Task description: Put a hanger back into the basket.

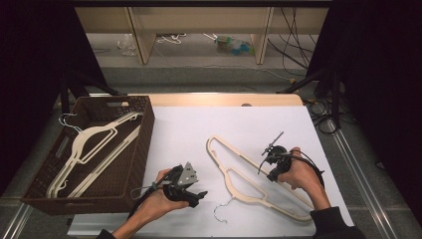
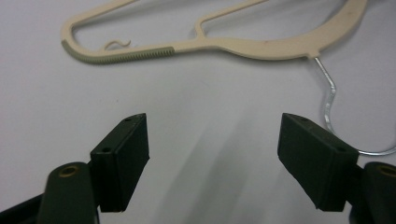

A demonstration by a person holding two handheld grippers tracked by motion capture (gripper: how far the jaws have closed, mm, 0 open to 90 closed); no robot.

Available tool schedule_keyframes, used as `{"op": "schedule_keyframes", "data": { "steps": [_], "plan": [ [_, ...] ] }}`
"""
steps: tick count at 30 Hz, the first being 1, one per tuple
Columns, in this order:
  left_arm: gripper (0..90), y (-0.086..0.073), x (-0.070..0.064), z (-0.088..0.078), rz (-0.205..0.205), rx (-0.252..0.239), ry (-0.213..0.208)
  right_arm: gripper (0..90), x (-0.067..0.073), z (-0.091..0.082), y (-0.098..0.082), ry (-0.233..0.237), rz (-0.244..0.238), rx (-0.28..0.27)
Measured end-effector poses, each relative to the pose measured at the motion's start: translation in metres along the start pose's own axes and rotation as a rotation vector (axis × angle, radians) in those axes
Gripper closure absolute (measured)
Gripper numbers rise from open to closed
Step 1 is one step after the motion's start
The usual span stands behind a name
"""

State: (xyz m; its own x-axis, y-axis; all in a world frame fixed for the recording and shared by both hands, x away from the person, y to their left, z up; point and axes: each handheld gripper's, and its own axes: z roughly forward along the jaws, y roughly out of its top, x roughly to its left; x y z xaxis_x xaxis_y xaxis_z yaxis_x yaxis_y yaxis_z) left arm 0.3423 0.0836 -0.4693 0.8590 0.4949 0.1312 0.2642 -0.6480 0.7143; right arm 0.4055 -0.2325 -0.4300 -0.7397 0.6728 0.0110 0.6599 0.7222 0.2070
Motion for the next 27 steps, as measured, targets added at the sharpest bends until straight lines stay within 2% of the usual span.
{"op": "schedule_keyframes", "data": {
  "steps": [4, 5, 7, 12, 21, 23, 24, 25, 27],
  "plan": [
    [26.5, 0.008, -0.004, 0.01, 0.043, 0.001, -0.006, 79.2, 0.0, -0.006, 0.001, 0.003, -0.029, -0.008],
    [26.5, 0.01, -0.005, 0.012, 0.062, 0.005, 0.001, 79.2, 0.0, -0.007, 0.002, 0.007, -0.029, -0.011],
    [26.7, 0.013, -0.008, 0.018, 0.073, 0.005, 0.002, 79.2, 0.0, -0.009, 0.002, 0.007, -0.029, -0.01],
    [26.6, 0.018, -0.015, 0.03, 0.146, 0.032, 0.019, 79.2, 0.002, -0.011, 0.004, 0.014, -0.046, -0.02],
    [27.0, 0.023, -0.02, 0.039, 0.161, 0.028, 0.019, 79.1, 0.003, -0.014, 0.005, 0.025, -0.05, -0.024],
    [27.2, 0.024, -0.021, 0.041, 0.2, 0.036, 0.03, 79.1, 0.004, -0.015, 0.005, 0.027, -0.048, -0.024],
    [27.5, 0.024, -0.021, 0.042, 0.207, 0.036, 0.035, 79.1, 0.004, -0.016, 0.005, 0.03, -0.049, -0.027],
    [28.2, 0.024, -0.022, 0.043, 0.208, 0.039, 0.019, 79.1, 0.003, -0.016, 0.005, 0.027, -0.053, -0.028],
    [28.4, 0.025, -0.024, 0.045, 0.218, 0.043, 0.026, 79.1, 0.004, -0.017, 0.006, 0.033, -0.053, -0.031]
  ]
}}
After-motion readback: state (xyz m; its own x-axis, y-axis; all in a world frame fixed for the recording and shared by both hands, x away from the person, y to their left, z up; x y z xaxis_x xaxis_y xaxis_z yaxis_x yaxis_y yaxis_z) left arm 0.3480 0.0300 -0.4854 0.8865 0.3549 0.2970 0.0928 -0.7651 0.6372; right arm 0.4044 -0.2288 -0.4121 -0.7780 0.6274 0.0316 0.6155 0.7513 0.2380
